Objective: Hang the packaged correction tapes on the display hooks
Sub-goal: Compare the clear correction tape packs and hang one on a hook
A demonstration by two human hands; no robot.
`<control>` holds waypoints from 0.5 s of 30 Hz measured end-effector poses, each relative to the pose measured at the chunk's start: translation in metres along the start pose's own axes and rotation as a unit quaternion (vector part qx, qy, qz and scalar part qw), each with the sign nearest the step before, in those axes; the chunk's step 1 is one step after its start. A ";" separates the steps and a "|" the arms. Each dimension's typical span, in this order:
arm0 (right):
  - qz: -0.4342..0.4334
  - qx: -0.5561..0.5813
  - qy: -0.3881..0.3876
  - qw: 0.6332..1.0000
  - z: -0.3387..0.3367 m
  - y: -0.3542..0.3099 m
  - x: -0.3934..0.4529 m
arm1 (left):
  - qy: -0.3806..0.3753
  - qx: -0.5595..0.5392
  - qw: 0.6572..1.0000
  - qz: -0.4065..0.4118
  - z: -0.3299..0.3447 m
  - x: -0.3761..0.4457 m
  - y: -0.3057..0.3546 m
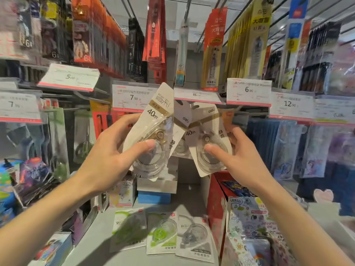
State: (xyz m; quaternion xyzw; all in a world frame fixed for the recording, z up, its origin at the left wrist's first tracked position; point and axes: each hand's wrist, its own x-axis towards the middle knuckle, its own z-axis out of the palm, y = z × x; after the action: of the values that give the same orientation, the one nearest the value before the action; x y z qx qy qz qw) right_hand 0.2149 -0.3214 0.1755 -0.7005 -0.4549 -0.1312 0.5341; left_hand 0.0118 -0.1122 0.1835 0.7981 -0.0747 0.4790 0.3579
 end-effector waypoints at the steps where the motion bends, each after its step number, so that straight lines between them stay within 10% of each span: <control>1: 0.002 -0.005 0.000 1.000 0.001 -0.002 0.002 | 0.000 0.002 1.000 0.001 0.000 0.000 0.001; 15: 0.028 -0.023 0.013 0.999 0.039 0.007 0.007 | -0.001 0.003 1.000 -0.024 -0.002 -0.005 -0.008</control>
State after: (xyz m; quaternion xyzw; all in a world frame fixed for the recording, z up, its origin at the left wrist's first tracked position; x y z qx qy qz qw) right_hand 0.2124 -0.2841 0.1606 -0.7235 -0.4247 -0.1356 0.5271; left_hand 0.0116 -0.1056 0.1761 0.8009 -0.0548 0.4699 0.3670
